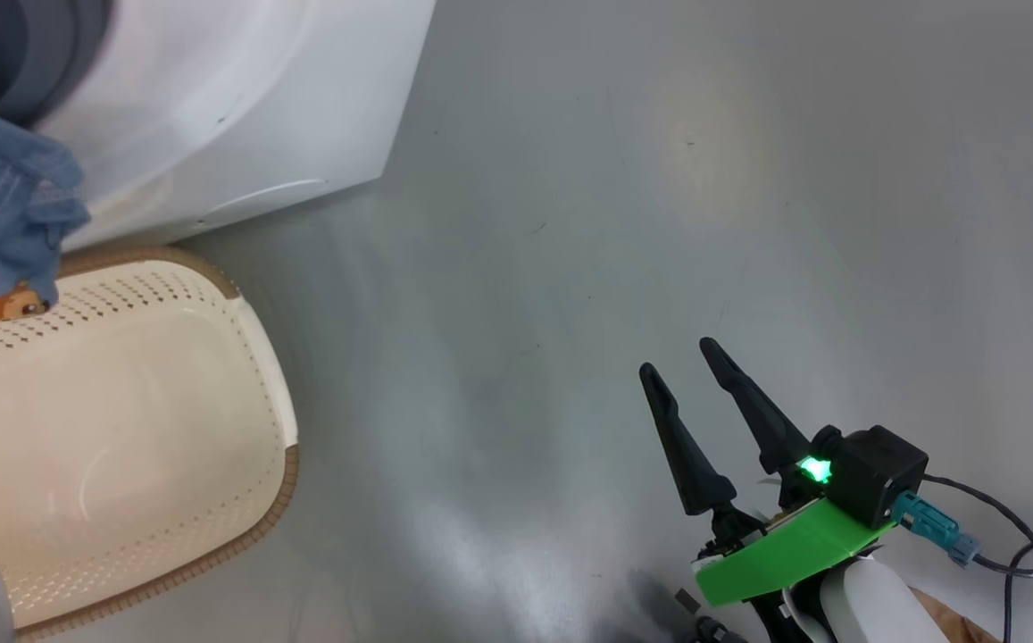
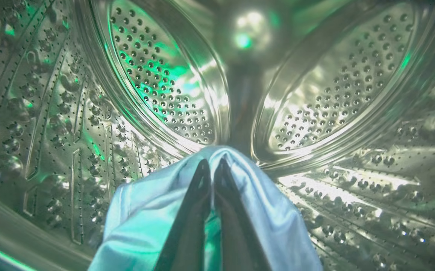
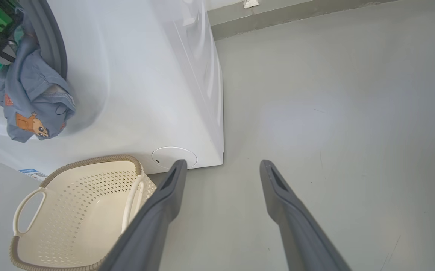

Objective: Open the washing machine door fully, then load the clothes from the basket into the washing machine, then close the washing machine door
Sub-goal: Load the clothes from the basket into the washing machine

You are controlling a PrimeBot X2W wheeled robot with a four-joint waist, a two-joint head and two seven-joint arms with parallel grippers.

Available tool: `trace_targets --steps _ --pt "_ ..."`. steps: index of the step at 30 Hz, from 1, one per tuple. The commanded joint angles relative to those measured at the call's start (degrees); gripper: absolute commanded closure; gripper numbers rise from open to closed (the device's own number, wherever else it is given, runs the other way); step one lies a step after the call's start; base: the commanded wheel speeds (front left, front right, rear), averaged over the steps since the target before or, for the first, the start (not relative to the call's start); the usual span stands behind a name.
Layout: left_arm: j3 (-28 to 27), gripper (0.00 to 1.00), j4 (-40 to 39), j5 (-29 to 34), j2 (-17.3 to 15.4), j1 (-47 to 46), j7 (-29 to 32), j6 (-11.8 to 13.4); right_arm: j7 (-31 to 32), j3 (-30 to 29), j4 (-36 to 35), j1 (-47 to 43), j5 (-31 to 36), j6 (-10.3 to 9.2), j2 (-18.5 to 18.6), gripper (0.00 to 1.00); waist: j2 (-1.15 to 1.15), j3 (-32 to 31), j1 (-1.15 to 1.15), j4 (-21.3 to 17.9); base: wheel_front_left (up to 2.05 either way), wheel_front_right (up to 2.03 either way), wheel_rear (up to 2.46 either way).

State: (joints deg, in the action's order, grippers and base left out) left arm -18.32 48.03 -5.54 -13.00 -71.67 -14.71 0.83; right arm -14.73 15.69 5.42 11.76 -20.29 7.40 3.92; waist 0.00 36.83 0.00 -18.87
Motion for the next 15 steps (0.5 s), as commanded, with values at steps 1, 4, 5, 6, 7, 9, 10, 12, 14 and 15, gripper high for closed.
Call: trace_targets --steps 1,4,5,6,7,9,10,12,14,15 --pt "0.4 0.38 -0.1 1.1 -2.5 -0.2 -0.3 0.8 -0.3 1.2 -0.8 -0.7 -0.3 0.09 0.2 0.0 0.0 -0.7 0.0 0.6 0.0 0.0 0.0" --pt "0.8 0.0 2.0 1.4 -2.1 -0.2 -0.3 1.3 -0.3 1.0 -0.6 -0.5 -0.3 0.09 0.0 0.0 0.0 -1.8 0.0 1.5 0.0 0.0 0.0" --pt "0.8 0.0 3.2 1.1 -1.7 -0.1 -0.3 0.9 -0.3 1.0 -0.5 -0.5 -0.3 0.09 0.0 0.0 0.0 -2.2 0.0 1.8 0.0 0.0 0.0" --pt "0.8 0.0 3.2 1.1 -1.7 -0.1 -0.3 0.9 -0.3 1.0 -0.5 -0.5 -0.3 0.09 0.0 0.0 0.0 -2.2 0.0 1.8 0.0 0.0 0.0" --pt "0.8 0.0 4.5 0.9 -1.5 0.0 -0.3 0.8 -0.3 1.0 -0.4 -0.4 -0.3 0.09 0.0 0.0 0.0 -2.7 0.0 2.0 0.0 0.0 0.0" --pt "1.0 0.0 6.2 1.1 -1.6 0.0 -0.3 1.2 -0.3 1.0 -0.3 -0.3 -0.1 0.09 0.1 0.0 0.0 -3.5 0.0 2.6 0.0 0.0 0.0" --pt "1.0 0.0 7.0 1.0 -1.5 0.0 -0.3 1.2 -0.3 1.0 -0.2 -0.2 -0.1 0.09 0.2 0.0 0.0 -3.8 0.0 2.9 0.0 0.0 0.0" --pt "1.4 0.0 7.7 1.2 -1.1 0.1 -0.3 1.2 -0.3 0.8 -0.2 -0.1 -0.1 0.09 0.3 0.0 0.0 -4.3 0.0 3.5 0.0 0.0 0.0" --pt "1.7 0.0 7.9 1.2 -0.4 0.5 -0.3 1.3 -0.3 0.6 -0.1 -0.1 -0.1 0.09 0.6 0.0 0.0 -4.8 0.0 4.4 0.0 0.0 0.0" --pt "1.8 0.0 7.8 1.1 0.0 0.9 -0.3 1.4 -0.3 0.4 -0.1 0.0 -0.1 0.09 0.6 0.0 0.0 -5.0 0.0 4.8 0.0 0.0 0.0"
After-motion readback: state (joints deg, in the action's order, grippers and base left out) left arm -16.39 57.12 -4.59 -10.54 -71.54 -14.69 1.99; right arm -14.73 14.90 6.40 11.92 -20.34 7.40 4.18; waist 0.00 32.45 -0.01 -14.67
